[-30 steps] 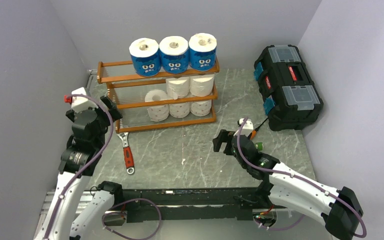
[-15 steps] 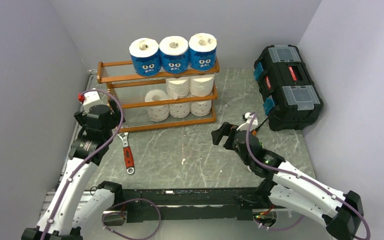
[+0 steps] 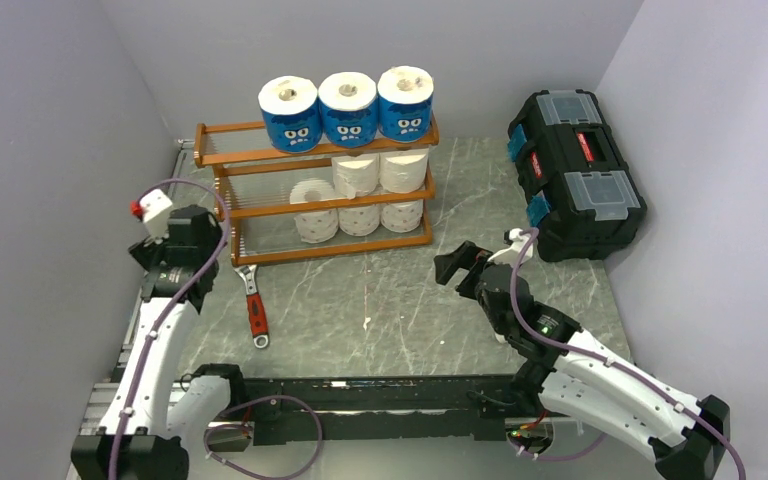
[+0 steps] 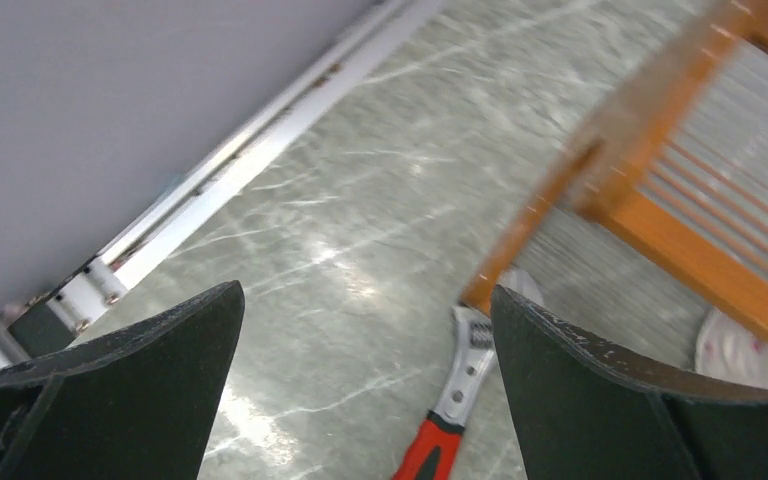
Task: Place and organize the paper towels onto the shelf
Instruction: Move the shelf to the center of the board, then reset both arms
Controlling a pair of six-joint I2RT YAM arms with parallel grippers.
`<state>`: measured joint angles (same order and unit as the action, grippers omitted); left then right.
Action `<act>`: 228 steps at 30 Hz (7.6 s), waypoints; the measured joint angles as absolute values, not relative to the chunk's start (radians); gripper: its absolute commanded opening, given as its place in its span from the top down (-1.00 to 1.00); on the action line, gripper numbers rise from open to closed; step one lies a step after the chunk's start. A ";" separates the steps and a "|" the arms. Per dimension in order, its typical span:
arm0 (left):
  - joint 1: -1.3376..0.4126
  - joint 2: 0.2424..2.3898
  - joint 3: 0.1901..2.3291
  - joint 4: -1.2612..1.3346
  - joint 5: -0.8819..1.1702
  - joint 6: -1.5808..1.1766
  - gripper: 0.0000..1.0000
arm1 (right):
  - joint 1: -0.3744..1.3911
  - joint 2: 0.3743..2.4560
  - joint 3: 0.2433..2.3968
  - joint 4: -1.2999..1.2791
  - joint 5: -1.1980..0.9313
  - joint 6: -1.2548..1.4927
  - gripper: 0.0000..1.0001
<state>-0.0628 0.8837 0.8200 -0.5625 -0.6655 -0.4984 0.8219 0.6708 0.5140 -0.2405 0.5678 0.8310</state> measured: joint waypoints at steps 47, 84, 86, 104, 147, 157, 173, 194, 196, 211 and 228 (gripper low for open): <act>-0.041 1.285 0.675 0.340 -0.154 -0.344 -0.89 | 0.821 0.643 0.482 -0.231 0.559 0.839 -0.99; 0.174 1.102 0.641 0.027 -0.268 -0.286 -0.99 | 0.820 0.655 0.518 -0.259 0.569 0.840 -0.99; 0.176 1.161 0.633 0.061 -0.263 -0.276 -0.99 | 0.820 0.661 0.545 -0.279 0.580 0.839 -0.99; 0.176 1.322 0.561 0.459 0.146 -0.018 -0.99 | 0.820 0.724 0.680 -0.421 0.701 0.819 -0.99; 0.026 1.341 0.216 0.983 -0.067 0.068 -0.99 | 0.275 1.313 0.655 0.207 0.667 0.336 -0.99; 0.026 1.341 0.216 0.983 -0.068 0.068 -0.99 | 0.194 1.347 0.462 0.562 0.477 0.096 -0.99; 0.026 1.341 0.216 0.983 -0.068 0.068 -0.99 | 0.047 1.347 0.408 0.813 0.179 -0.028 -0.99; 0.026 1.341 0.216 0.982 -0.068 0.068 -0.99 | 0.075 1.417 0.248 0.974 0.186 -0.038 -0.99; 0.027 1.341 0.216 0.982 -0.069 0.068 -0.99 | 0.041 1.460 0.249 0.998 0.197 -0.015 -0.99; 0.026 1.341 0.216 0.982 -0.069 0.068 -0.99 | 0.016 1.484 0.247 1.000 0.202 0.035 -0.99; 0.026 1.341 0.216 0.982 -0.069 0.068 -0.99 | 0.016 1.484 0.247 1.000 0.203 0.037 -0.99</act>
